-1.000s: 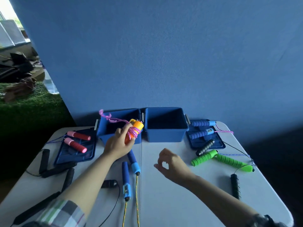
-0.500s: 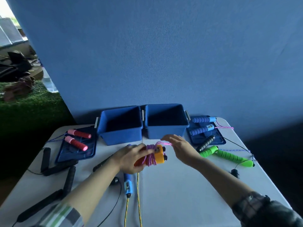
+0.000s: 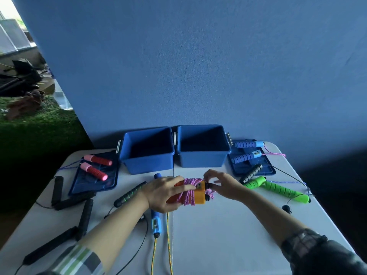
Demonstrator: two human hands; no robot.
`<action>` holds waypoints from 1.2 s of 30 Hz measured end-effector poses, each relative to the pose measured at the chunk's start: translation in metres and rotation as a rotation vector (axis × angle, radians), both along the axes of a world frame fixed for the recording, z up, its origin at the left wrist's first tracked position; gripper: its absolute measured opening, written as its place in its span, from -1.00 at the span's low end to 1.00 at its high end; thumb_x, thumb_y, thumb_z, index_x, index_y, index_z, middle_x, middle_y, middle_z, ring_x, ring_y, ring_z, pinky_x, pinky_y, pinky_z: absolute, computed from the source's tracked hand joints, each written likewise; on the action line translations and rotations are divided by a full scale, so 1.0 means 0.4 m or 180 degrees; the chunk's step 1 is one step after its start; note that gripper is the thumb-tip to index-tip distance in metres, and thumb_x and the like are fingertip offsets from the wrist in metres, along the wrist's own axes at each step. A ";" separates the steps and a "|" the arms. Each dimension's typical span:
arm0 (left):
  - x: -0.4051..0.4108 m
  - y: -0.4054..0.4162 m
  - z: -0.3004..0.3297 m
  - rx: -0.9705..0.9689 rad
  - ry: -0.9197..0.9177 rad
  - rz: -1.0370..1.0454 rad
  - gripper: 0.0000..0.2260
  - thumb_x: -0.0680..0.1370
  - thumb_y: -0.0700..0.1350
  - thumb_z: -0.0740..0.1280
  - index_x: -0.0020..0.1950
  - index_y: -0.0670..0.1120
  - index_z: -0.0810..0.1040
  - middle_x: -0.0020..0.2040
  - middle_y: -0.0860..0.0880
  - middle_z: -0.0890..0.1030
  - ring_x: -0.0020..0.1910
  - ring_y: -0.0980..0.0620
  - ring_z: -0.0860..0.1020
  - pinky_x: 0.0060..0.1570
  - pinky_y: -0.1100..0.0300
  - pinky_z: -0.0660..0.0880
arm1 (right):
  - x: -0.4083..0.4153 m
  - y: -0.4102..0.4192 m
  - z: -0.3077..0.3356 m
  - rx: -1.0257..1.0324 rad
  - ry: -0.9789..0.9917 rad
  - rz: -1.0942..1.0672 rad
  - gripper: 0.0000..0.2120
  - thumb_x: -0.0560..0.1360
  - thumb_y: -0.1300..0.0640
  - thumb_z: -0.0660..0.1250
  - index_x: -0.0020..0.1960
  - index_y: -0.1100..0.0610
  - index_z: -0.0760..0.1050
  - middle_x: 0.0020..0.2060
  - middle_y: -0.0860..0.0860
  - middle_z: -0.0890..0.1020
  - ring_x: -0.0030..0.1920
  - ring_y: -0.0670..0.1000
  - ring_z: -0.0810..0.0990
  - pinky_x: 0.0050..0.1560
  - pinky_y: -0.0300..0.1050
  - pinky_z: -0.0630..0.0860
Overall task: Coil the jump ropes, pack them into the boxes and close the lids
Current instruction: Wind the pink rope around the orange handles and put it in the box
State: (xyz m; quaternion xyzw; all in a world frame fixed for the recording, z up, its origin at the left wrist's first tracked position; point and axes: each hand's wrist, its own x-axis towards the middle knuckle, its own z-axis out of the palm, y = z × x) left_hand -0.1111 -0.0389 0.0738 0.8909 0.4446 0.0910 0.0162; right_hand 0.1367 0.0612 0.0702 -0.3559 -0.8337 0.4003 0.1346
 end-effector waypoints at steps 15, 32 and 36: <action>0.010 -0.006 -0.011 0.0023 -0.0216 -0.0015 -0.47 0.48 0.08 0.31 0.41 0.09 0.24 0.16 -0.13 0.47 -0.06 -0.09 0.56 -0.24 0.13 0.57 | -0.003 -0.002 -0.026 -0.0049 -0.0014 -0.0318 -0.81 0.45 0.40 0.31 -0.04 0.18 0.59 -0.27 -0.06 0.62 -0.33 -0.13 0.55 -0.27 -0.17 0.55; 0.054 0.031 -0.045 -0.0263 -0.1375 0.2141 -0.45 0.43 0.28 0.08 0.41 0.26 0.12 0.06 -0.02 0.50 -0.07 -0.09 0.57 -0.11 0.01 0.55 | -0.050 -0.097 0.016 -0.0940 0.0505 -0.0512 -0.79 0.35 0.03 0.50 -0.20 0.17 0.61 -0.33 -0.02 0.58 -0.36 -0.03 0.60 -0.21 -0.24 0.47; 0.053 0.036 -0.046 -0.0525 -0.1121 0.2194 -0.46 0.44 0.30 0.05 0.41 0.31 0.04 0.07 -0.01 0.50 -0.04 -0.10 0.55 -0.07 -0.02 0.55 | -0.028 -0.091 0.029 -0.0154 0.0323 -0.0127 -0.79 0.26 -0.02 0.55 -0.21 0.05 0.60 -0.15 -0.08 0.57 -0.21 -0.10 0.56 -0.14 -0.26 0.45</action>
